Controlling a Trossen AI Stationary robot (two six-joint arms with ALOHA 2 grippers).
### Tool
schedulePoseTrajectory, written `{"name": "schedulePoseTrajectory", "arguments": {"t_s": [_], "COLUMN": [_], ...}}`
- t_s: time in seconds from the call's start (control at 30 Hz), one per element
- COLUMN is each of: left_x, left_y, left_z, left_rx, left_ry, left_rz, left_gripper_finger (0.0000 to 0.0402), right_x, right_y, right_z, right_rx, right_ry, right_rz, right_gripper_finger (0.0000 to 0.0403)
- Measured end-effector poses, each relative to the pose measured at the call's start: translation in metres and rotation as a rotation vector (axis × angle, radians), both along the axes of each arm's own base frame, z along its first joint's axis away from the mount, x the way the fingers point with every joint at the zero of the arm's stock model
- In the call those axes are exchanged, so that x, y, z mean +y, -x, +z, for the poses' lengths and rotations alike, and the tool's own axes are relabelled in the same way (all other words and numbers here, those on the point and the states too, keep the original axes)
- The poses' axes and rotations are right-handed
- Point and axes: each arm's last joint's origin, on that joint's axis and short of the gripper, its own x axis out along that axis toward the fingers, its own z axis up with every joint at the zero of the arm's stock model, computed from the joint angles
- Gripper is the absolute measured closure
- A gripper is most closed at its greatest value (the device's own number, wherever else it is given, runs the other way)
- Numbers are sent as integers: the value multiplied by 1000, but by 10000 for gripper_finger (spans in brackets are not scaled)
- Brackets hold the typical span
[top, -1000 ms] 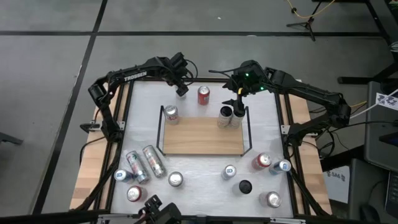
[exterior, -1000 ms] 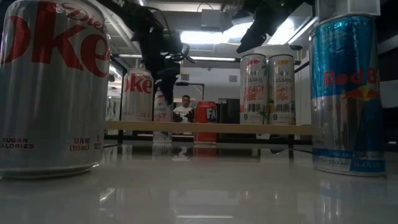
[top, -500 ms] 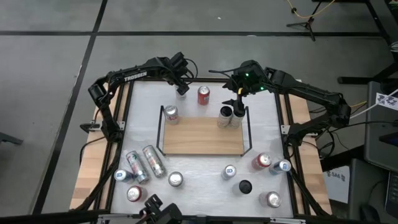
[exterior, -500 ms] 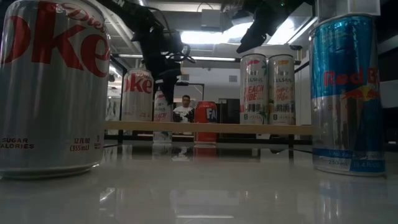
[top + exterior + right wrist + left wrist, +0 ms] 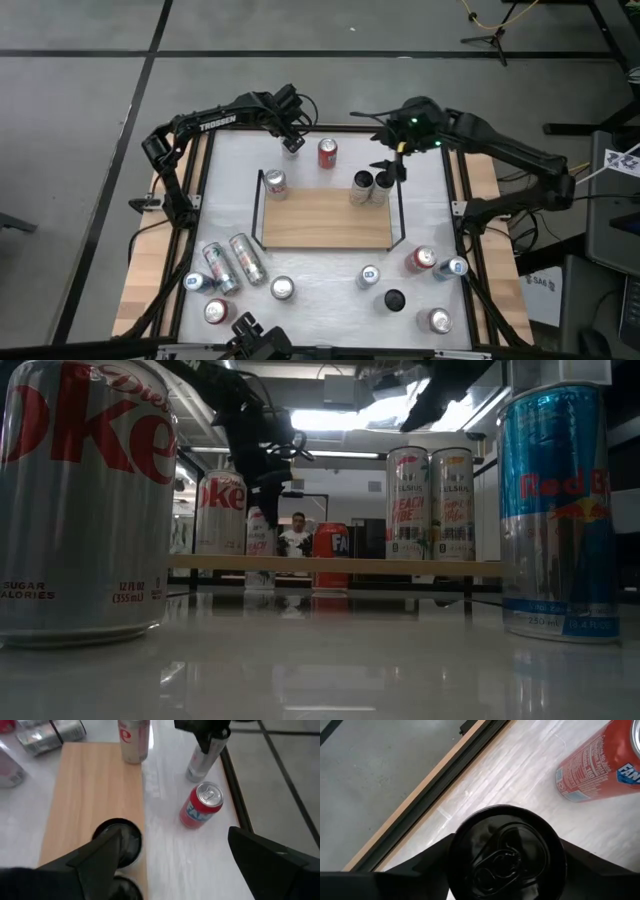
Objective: Place canned beverage on shelf
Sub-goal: Put the top left white-pink soda can on the shelf aligned with other white-pink soda can
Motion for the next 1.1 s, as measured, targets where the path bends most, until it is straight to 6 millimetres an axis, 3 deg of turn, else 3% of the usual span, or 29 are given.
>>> {"name": "schedulePoseTrajectory", "arguments": {"t_s": [0.23,0.6,0.8,1.1], "left_x": [1,-4,-29,-87], "left_y": [0,-7,-17,-44], "left_z": [6,65,98,115], "left_rx": [-4,-57,-95,-164], "left_ry": [-5,-46,-34,1], "left_rz": [0,-13,-32,-86], "left_gripper_finger": [157,159,160,159], "right_x": [12,25,29,29], "right_y": [27,46,54,69], "right_z": [18,27,29,-10], "right_rx": [-51,-96,-133,-267], "right_ry": [16,-49,-27,39], "right_rz": [7,142,152,79], "right_gripper_finger": [42,42,42,42]}}
